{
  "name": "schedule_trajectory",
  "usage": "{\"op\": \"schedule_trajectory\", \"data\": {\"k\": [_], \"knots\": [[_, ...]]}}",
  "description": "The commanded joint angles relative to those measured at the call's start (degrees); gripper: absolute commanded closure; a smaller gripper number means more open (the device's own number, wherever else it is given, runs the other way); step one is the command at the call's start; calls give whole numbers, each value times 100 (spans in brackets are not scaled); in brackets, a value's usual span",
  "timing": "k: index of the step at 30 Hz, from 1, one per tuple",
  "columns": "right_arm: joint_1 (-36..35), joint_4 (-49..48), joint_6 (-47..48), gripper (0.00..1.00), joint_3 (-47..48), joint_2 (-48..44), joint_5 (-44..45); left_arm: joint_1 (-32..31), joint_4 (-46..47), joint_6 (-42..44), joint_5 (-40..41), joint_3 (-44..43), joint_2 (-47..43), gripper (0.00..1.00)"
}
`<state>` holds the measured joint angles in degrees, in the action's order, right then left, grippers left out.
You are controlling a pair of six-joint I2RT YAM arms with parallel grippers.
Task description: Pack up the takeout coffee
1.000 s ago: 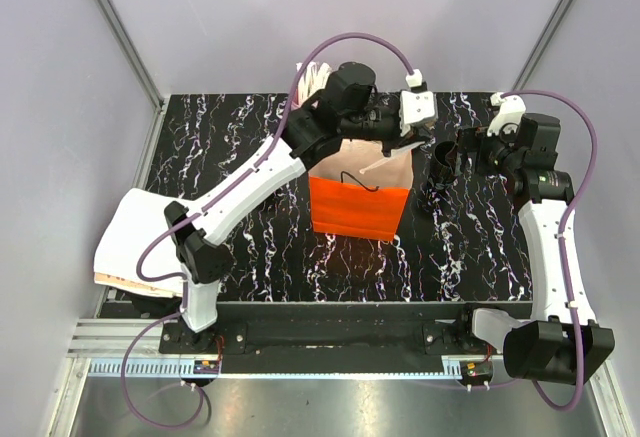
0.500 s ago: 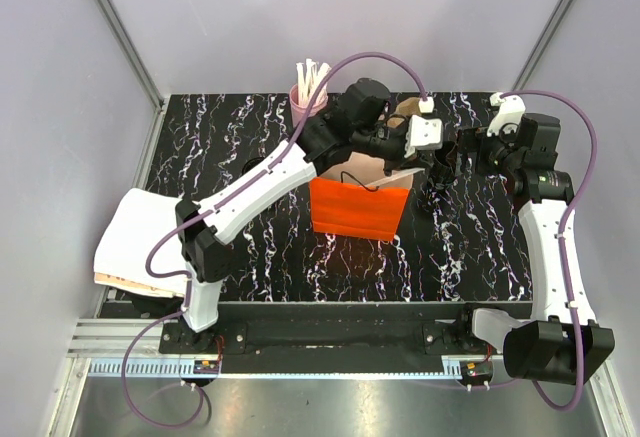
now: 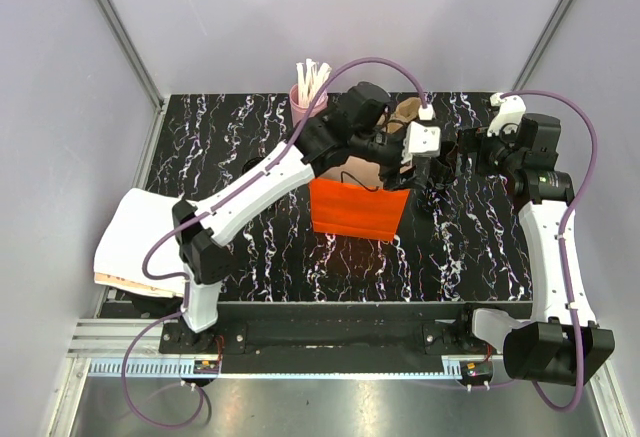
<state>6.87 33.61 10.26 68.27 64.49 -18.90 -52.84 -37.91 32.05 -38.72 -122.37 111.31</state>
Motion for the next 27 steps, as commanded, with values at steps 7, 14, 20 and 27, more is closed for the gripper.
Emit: {"op": "schedule_trajectory", "data": {"k": [7,14,20,27], "knots": [[25,-240,-7,0,99,-173,-26,634,90,-270,830,676,-1848,6],[25,-91,-7,0,362,-182,-105,2336,793,-919,946,1996,-2964,1],[25,58,55,0,608,-147,-167,3392,1269,-1675,1163,2718,-3379,1],[25,-161,178,0,723,-331,175,5202,670,-2773,166,2709,-3071,1]]}}
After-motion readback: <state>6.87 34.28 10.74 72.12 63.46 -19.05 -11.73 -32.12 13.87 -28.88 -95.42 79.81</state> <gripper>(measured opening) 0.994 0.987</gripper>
